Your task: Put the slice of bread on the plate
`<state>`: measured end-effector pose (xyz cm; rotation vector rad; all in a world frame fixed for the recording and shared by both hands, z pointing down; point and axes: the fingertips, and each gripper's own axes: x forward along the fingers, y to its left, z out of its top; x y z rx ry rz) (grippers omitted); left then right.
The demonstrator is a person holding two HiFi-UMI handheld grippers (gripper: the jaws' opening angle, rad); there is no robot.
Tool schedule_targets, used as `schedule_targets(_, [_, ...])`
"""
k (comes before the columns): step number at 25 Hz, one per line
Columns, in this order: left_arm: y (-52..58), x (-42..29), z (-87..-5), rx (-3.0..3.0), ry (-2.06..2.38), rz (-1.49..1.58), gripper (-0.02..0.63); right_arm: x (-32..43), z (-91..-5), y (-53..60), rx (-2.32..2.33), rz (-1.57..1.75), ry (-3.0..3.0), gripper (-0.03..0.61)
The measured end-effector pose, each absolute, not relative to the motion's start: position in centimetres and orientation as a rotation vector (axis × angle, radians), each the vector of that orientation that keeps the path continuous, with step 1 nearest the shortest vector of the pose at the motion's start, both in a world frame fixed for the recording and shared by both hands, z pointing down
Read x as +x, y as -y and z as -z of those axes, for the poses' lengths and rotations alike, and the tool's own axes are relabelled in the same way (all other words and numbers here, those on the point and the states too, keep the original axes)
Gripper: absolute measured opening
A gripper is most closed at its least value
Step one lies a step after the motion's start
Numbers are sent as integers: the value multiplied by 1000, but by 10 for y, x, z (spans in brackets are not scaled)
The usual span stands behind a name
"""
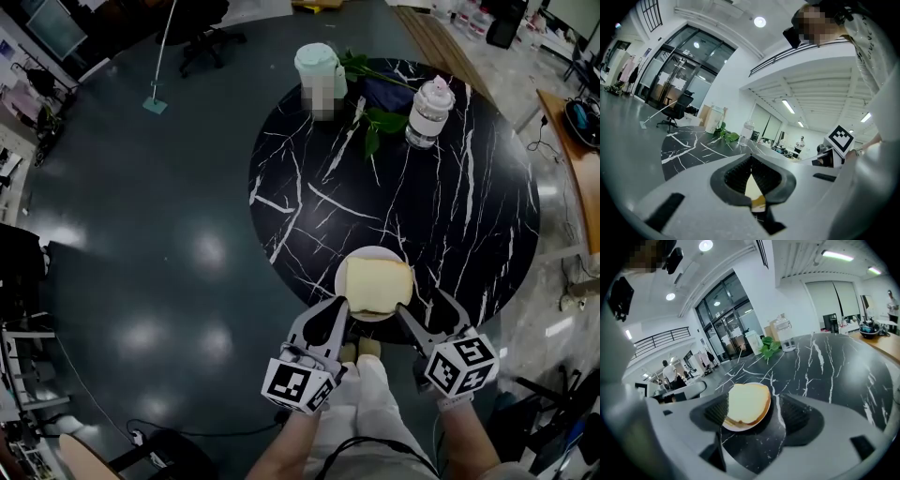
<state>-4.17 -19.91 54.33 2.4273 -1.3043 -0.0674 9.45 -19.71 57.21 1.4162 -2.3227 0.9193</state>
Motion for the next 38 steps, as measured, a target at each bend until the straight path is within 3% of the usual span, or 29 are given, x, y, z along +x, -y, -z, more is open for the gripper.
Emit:
schedule_targets(14, [174,-3,-488,2524,1187,91,8,62,-508,165,1141,-859,2511,311])
schedule_targets(16, [170,-1,-480,2541,1172,90,8,60,-500,160,1115,-837,2508,263])
schedule_targets(18, [166,0,-473,2559,1162,81,8,61,-492,157,1116,-801,2509,138])
schedule_targets(22, [158,4,-463,2595,1129,49,8,60,-468,151,1081,-743,2591,56])
schedule_targets(38, [155,5,-413,2645,1162,136,8,50,-405,136,961,-506,2764,11])
